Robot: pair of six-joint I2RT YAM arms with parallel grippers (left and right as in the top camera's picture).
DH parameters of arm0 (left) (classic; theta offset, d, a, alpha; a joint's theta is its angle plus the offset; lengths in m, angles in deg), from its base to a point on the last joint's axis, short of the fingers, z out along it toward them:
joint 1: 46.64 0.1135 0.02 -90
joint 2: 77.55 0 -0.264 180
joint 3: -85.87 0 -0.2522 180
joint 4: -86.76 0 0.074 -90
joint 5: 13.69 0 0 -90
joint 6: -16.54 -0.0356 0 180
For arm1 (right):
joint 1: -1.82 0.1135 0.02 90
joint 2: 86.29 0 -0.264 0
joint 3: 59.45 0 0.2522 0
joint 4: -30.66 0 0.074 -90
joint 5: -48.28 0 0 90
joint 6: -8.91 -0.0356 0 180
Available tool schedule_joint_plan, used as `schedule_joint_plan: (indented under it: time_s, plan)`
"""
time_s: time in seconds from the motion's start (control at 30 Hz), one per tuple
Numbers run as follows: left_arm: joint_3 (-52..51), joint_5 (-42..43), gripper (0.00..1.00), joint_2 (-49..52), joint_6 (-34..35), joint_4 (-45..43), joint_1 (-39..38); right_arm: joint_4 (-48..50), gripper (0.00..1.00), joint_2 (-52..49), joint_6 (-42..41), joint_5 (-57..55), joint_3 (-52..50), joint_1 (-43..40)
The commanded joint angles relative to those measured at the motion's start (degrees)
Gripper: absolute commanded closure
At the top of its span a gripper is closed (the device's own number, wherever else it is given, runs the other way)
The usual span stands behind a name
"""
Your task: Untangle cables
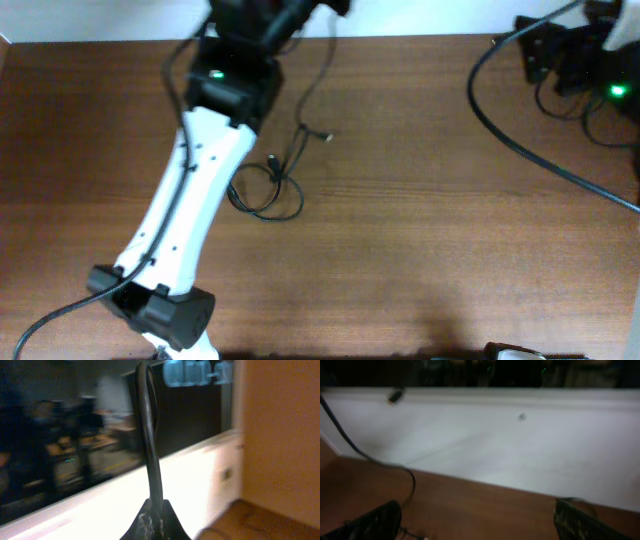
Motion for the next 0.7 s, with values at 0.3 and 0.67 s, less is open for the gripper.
schedule_joint_plan:
  time_s: [0.3,0.67]
  plan:
    - [1.7,19.0,1.0,19.7,5.8,9.7,-17.6,-5.2,0.04,3.5,2.9,-2.0,4.0,-8.0]
    - [7.4,5.5,0.01,0.6,-2.9,41.8,-8.0,-9.5,0.05,0.3,2.5,-3.2,4.0,-7.8]
